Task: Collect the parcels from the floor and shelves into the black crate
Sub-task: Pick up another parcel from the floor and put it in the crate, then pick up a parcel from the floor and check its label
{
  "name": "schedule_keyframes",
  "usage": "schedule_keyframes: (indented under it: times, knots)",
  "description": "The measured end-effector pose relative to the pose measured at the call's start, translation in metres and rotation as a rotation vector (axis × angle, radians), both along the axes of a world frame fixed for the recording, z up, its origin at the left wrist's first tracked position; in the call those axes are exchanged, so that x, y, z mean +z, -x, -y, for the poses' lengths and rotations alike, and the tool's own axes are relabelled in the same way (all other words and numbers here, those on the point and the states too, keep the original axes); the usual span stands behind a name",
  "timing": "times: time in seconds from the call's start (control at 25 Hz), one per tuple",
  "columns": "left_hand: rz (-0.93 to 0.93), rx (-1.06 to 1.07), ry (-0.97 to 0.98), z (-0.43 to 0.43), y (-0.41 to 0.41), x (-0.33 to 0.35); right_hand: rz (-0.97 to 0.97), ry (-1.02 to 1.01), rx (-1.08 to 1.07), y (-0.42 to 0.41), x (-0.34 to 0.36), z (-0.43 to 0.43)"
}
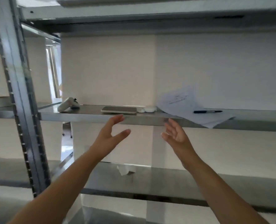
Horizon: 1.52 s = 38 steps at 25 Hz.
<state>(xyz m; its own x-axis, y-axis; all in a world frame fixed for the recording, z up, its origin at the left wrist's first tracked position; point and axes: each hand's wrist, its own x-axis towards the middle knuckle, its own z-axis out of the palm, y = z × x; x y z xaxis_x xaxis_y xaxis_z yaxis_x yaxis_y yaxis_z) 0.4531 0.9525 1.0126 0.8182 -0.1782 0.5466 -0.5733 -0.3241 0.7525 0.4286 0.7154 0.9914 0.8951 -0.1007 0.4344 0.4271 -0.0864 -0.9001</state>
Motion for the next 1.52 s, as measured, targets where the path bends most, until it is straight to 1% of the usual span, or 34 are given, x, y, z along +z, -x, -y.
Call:
schedule_keyframes:
  times: [0.08, 0.28, 0.48, 0.6, 0.76, 0.88, 1.04, 1.16, 1.4, 1.52]
  knots:
    - [0.012, -0.084, -0.018, 0.061, 0.014, 0.002, 0.009, 0.005, -0.099, 0.035, 0.001, 0.063]
    - [0.008, -0.345, 0.031, 0.221, 0.067, -0.002, 0.029, 0.023, -0.311, 0.127, 0.007, 0.200]
    - [-0.015, -0.532, 0.083, 0.342, 0.107, -0.014, 0.011, 0.083, -0.509, 0.205, 0.007, 0.294]
    - [-0.006, -0.649, 0.051, 0.407, 0.122, -0.013, 0.009, 0.069, -0.642, 0.250, 0.007, 0.342]
    - [0.055, -0.776, -0.007, 0.495, 0.137, -0.010, -0.009, 0.101, -0.798, 0.299, 0.003, 0.390]
    - [0.118, -0.918, -0.046, 0.559, 0.153, -0.004, -0.032, 0.130, -0.935, 0.322, 0.008, 0.423]
    - [0.116, -1.096, 0.007, 0.630, 0.173, -0.003, 0.009, 0.157, -1.076, 0.349, 0.011, 0.464]
    - [0.066, -1.265, 0.026, 0.679, 0.185, -0.010, 0.023, 0.116, -1.217, 0.364, 0.001, 0.489]
    - [-0.121, -1.513, 0.050, 0.758, 0.209, -0.055, -0.117, 0.068, -1.389, 0.396, -0.055, 0.518]
    - [-0.204, -1.638, -0.046, 0.779, 0.234, -0.094, -0.124, -0.022, -1.534, 0.428, -0.086, 0.532]
